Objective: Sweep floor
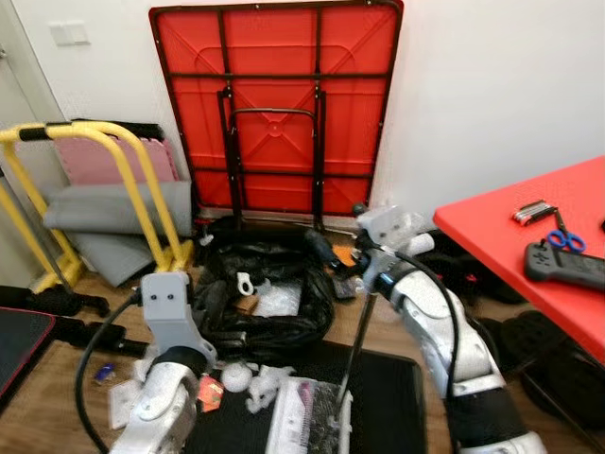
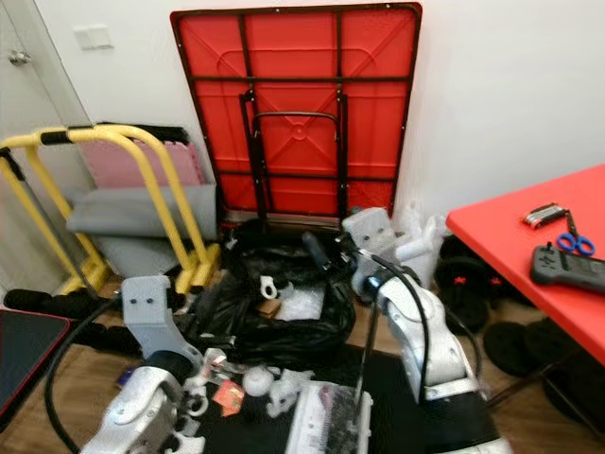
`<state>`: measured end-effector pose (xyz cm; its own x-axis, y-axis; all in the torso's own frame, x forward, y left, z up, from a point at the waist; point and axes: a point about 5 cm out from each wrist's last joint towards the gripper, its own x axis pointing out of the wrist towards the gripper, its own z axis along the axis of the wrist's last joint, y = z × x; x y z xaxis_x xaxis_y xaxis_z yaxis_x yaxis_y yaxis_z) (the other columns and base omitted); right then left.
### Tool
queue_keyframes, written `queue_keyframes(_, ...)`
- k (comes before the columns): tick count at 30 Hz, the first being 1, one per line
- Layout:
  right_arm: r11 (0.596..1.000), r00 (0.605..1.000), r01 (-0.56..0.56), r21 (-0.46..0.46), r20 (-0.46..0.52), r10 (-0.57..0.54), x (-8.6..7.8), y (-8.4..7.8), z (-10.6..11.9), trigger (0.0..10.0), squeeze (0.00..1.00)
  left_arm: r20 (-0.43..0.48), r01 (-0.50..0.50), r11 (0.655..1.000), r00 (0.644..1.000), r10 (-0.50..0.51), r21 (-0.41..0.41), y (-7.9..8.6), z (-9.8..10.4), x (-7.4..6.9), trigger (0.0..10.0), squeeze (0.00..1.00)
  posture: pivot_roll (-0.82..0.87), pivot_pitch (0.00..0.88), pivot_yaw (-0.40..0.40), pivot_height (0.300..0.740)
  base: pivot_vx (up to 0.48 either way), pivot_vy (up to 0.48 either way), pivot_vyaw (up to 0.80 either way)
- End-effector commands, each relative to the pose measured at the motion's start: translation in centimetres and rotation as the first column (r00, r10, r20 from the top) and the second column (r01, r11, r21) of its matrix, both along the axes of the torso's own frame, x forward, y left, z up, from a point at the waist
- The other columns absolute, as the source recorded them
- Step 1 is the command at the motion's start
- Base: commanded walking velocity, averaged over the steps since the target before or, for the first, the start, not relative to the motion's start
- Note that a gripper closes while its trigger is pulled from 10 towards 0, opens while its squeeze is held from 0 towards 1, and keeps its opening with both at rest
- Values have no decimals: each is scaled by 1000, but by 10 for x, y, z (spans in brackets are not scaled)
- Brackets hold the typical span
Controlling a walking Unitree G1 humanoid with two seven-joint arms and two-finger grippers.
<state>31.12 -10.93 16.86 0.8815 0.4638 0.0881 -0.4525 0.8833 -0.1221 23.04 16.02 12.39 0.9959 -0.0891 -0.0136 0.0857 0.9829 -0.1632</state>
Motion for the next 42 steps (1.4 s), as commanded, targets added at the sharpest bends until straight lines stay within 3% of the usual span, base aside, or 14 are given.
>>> queue_keyframes(1, 999, 999, 46, 3, -15, -46, 4, -9, -2, 10000, 0, -16, 17, 1000, 1000, -17, -8, -3, -3, 1, 10000, 0, -64, 0, -57, 725, 0, 0, 0)
queue_keyframes(10, 997, 999, 2, 75, -33, 0, 1, -13, 1, 10000, 0, 6, 25, 1000, 1000, -25, 13, -4, 0, 0, 10000, 0, -65, 0, -59, 705, 0, 0, 0)
queue_keyframes(11, 995, 998, -41, 93, -37, 45, -2, -12, 2, 10000, 0, 23, 30, 999, 999, -31, 19, -5, 2, 0, 1490, 0, -72, 0, -58, 700, 0, 0, 0)
queue_keyframes(13, 995, 998, -41, 93, -37, 45, -2, -12, 2, 10000, 0, 23, 30, 999, 999, -31, 19, -5, 2, 0, 1490, 0, -72, 0, -58, 700, 0, 0, 0)
queue_keyframes(14, 993, 997, -63, 96, -44, 67, -4, -13, 2, 10000, 0, 34, 34, 999, 999, -35, 22, -5, 3, 0, 0, 0, -72, 0, -58, 695, 0, 0, 0)
queue_keyframes(16, 993, 995, -76, 94, -56, 81, -5, -14, 0, 10000, 0, 37, 36, 999, 999, -37, 23, -5, 4, 0, 0, 0, -73, 0, -59, 690, 0, 0, 0)
queue_keyframes(17, 994, 994, -81, 79, -65, 86, -5, -15, -3, 10000, 0, 32, 35, 999, 999, -36, 28, -5, 4, 0, 10000, 0, -73, 0, -59, 685, 0, 0, 0)
queue_keyframes(27, 1000, 995, -6, 28, -95, 9, 0, -28, -14, 10000, 0, 18, 38, 998, 999, -39, 40, -5, 1, 0, 10000, 0, -73, 0, -53, 655, 0, 0, 0)
queue_keyframes(42, 1000, 993, 13, 2, -119, -13, 0, -36, -21, 10000, 0, 11, 51, 997, 999, -52, 54, -5, -1, -1, 10000, 0, -72, 0, -44, 615, 0, 0, 0)
